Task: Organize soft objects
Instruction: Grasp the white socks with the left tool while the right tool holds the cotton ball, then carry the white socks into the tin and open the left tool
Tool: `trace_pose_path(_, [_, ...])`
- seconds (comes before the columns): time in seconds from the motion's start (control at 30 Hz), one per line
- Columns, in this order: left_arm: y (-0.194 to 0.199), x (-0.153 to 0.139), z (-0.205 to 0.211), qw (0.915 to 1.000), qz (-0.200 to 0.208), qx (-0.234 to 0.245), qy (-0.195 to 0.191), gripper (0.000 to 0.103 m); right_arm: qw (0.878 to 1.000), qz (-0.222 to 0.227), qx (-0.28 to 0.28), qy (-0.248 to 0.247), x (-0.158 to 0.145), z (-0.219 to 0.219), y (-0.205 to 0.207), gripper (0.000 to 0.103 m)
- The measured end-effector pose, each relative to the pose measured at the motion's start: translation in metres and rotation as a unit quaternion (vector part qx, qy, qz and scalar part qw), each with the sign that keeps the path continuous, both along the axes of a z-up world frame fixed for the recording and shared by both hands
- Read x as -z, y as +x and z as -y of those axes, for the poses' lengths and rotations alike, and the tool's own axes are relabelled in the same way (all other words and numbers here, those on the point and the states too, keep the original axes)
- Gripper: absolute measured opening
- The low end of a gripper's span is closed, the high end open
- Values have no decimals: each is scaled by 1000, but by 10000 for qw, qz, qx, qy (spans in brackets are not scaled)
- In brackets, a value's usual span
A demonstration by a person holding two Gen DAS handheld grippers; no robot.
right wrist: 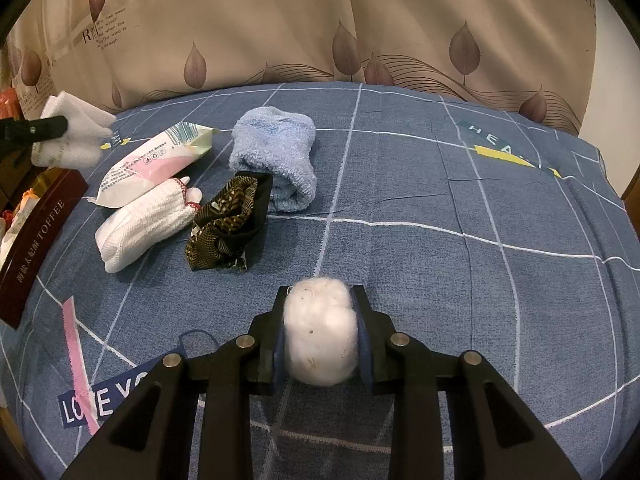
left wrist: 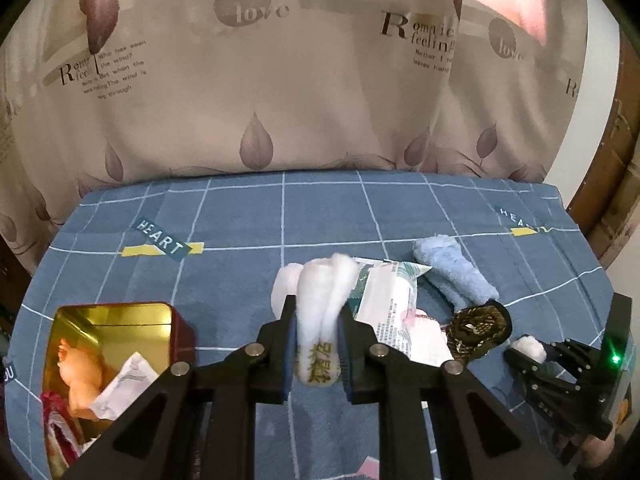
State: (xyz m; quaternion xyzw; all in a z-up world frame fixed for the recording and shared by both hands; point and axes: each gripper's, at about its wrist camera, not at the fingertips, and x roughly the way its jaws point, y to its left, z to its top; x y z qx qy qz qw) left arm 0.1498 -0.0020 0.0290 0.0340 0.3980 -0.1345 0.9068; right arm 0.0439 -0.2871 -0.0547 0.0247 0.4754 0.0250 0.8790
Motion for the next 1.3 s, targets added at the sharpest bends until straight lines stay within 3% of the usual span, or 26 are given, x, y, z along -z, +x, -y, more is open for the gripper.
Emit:
trace_pose_path(0.37, [-6,-31,-38,9984,326,-174,431,18,10000,1,1,9,0,0,0,29])
trace_pose_path(0.7, [-1,-43,-92,9941,392,-716,709,18,10000,0,-2,-5,0,0,0,29])
trace_pose_path(1.13, [16,-8,-140,9893,-93,-1261,726,18,10000,-1,-4,-13,0,0,0,29])
trace_pose_path(1.3, [26,7,-154,9867,-363,-1491,544,18,10000,-1,-4,-10,0,1,0,29])
